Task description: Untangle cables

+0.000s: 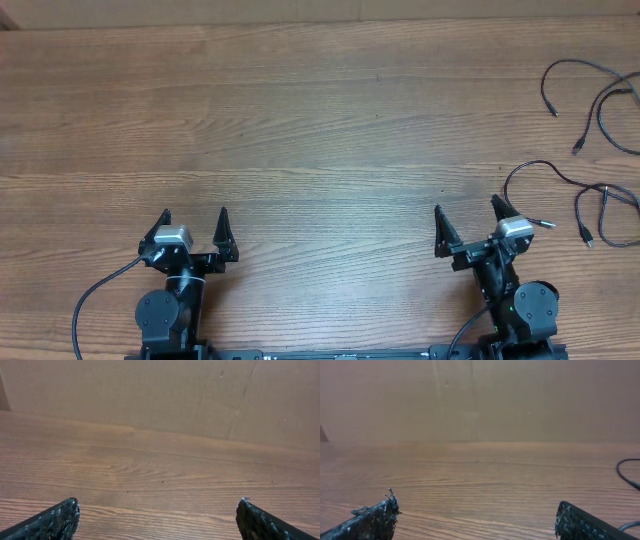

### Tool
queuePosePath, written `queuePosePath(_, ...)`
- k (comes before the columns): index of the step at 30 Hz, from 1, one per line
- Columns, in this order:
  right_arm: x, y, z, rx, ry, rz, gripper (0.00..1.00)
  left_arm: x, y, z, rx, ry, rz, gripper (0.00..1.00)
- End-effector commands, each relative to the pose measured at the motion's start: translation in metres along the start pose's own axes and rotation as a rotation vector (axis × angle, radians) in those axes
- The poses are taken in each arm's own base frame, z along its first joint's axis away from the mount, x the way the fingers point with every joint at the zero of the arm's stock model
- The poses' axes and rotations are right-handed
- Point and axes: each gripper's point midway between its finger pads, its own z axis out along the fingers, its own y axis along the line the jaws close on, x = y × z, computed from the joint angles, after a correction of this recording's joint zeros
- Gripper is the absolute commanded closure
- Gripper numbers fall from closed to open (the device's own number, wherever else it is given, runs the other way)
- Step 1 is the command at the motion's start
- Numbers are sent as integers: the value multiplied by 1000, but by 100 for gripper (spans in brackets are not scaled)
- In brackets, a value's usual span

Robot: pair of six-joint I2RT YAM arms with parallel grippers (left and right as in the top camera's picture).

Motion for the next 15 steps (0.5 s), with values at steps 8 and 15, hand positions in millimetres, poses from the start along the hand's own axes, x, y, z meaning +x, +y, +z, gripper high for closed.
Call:
queuePosePath(8, -1, -33, -3, 139, -18, 18, 0, 1, 2, 0, -11, -2, 16, 0)
queuePosePath(15, -3, -50, -6, 214, -25, 19, 0, 1, 2, 0, -11, -2, 16, 0)
